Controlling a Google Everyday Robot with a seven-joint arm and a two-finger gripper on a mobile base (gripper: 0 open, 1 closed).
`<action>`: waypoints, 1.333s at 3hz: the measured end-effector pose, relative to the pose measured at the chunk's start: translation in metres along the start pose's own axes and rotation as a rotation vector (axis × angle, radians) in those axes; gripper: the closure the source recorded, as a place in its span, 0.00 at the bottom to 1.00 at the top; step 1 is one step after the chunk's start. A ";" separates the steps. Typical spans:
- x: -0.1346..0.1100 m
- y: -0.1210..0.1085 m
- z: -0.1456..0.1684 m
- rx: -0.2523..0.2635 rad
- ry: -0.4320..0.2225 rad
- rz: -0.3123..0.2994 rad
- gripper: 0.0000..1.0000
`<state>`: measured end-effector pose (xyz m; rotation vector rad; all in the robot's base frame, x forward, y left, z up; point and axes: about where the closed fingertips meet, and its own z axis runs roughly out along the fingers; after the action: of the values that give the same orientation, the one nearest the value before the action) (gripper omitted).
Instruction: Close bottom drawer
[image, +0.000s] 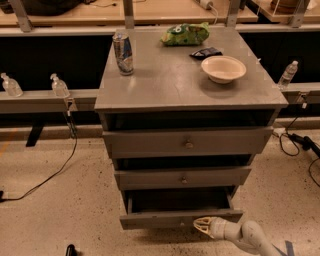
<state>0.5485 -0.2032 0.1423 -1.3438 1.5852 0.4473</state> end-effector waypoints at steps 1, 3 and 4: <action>0.012 0.029 0.001 -0.026 0.010 0.029 1.00; 0.037 0.073 -0.011 -0.047 0.051 0.091 1.00; 0.030 0.042 0.000 -0.057 0.051 0.065 1.00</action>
Offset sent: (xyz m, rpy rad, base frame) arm -0.0905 -0.0054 -0.0630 -0.0141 0.1440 -0.0133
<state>0.5133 -0.2057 0.1045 -1.3586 1.6731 0.5053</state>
